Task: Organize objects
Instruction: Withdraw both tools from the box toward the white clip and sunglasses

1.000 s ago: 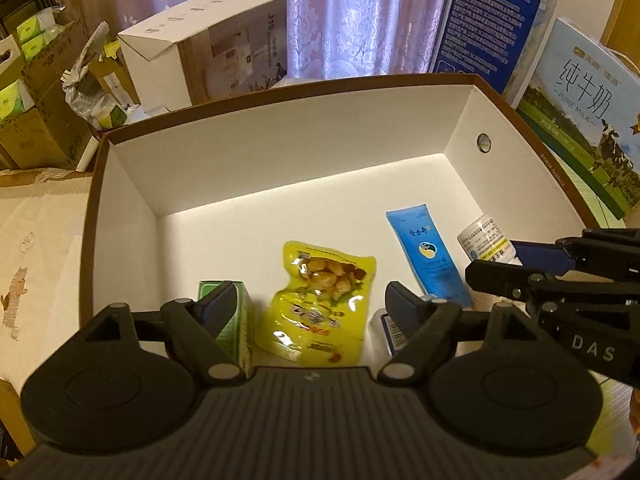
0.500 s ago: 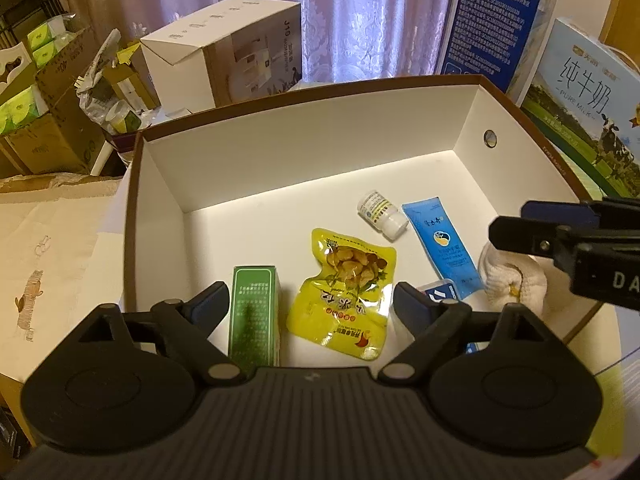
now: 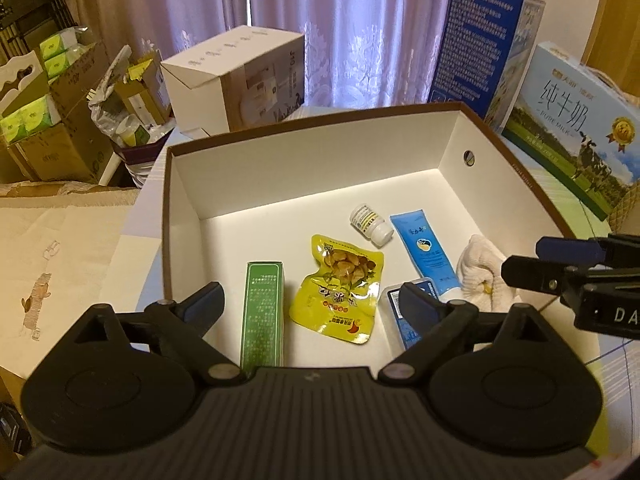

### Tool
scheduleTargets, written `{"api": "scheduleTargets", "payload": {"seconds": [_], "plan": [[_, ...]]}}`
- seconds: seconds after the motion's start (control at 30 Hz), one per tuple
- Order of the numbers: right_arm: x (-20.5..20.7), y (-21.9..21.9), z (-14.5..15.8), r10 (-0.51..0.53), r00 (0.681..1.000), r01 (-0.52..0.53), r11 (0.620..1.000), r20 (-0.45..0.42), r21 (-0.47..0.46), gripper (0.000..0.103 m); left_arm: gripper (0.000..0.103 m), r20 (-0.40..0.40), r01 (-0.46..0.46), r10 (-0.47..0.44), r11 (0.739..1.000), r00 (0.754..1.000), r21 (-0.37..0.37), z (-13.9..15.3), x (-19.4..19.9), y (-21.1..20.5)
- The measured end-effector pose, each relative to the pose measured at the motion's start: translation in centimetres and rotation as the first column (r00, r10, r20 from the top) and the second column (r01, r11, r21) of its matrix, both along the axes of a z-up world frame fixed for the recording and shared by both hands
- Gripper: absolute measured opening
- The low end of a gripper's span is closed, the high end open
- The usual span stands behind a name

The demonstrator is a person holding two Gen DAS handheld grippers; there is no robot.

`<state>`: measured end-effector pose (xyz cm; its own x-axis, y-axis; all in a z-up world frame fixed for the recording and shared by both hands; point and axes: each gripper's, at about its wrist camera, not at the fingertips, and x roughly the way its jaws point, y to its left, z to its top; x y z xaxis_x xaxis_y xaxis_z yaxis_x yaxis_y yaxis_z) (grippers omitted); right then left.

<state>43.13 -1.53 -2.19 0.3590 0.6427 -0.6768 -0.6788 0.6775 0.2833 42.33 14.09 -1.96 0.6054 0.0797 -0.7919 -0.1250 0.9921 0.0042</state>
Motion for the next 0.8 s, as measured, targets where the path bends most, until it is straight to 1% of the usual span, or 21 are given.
{"api": "scheduleTargets", "payload": {"seconds": [0.37,0.63,0.8], "plan": [[-3.1,-2.3,1.3,-0.037,0.999,0.037,0.999,-0.02,0.018,0.054,0.092,0.012,-0.008,0.008,1.0,1.0,-0.026,1.6,-4.2,-0.6],[-5.8,-3.8,2.0,-0.05,0.998,0.051,0.999,-0.031,0.018,0.054,0.092,0.0,-0.009,0.009,0.999,1.0,-0.046,1.7,-7.3,-1.3],[-7.5,-4.7,1.8,-0.06,0.997,0.061,0.998,-0.05,0.013,0.054,0.092,-0.006,-0.003,0.003,0.999,1.0,-0.054,1.8,-9.1,-1.9]]}}
